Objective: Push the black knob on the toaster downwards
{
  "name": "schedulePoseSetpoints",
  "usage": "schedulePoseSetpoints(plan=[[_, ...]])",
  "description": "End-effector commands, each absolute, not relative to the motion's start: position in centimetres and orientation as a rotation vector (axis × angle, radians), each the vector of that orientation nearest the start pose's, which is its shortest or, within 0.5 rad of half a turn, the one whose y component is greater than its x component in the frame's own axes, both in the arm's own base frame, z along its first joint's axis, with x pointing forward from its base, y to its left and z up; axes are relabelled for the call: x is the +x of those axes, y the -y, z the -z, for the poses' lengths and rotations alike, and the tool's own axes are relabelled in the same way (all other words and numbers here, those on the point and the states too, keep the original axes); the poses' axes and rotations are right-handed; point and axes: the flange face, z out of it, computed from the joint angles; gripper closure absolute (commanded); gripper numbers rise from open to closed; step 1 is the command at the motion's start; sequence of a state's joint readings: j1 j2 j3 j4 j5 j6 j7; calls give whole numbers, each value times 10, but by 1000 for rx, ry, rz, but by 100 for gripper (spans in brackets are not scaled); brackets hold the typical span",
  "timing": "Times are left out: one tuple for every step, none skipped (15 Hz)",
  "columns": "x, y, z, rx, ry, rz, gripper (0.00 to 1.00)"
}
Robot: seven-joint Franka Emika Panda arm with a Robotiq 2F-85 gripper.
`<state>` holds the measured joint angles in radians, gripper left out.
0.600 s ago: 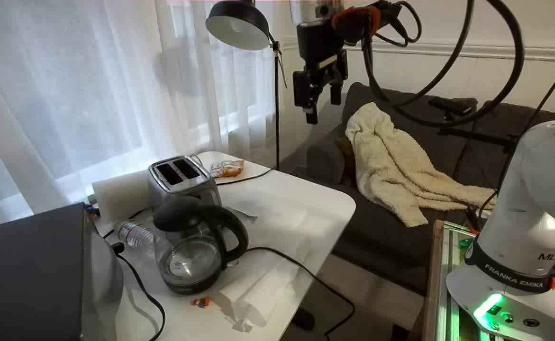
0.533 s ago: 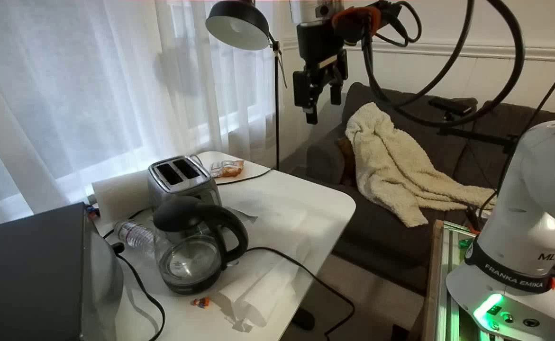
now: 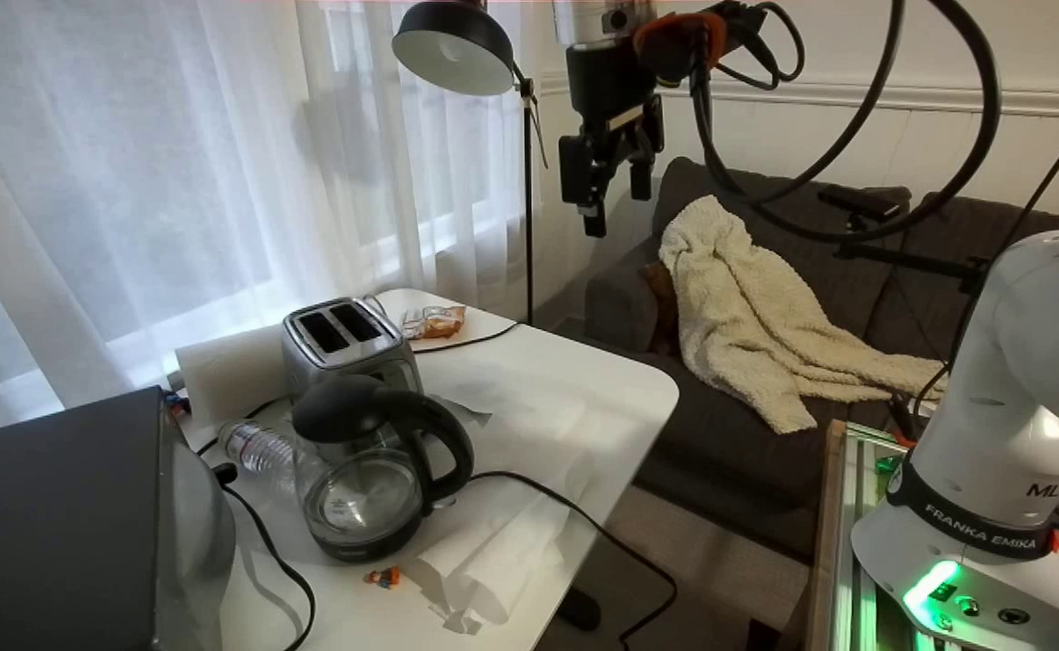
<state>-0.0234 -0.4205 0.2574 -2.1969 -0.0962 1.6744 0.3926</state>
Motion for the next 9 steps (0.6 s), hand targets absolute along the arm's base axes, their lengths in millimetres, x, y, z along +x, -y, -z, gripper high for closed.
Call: schedulePoseSetpoints(plan=[[407,-100,-538,-3353,-287,-87,0],[407,-100,-538,-3353,-287,-87,0],[407,-100,-538,-3353,-287,-87,0],[407,-100,-538,-3353,-287,-87,0],[407,-100,-538,-3353,-287,-87,0],[407,-100,-538,-3353,-287,-87,0],[407,-100,-538,-3353,-287,-87,0],[412,-106,-536,-3321,-286,-80,0],[416,-112,-533,-3304,-278,-64,0]])
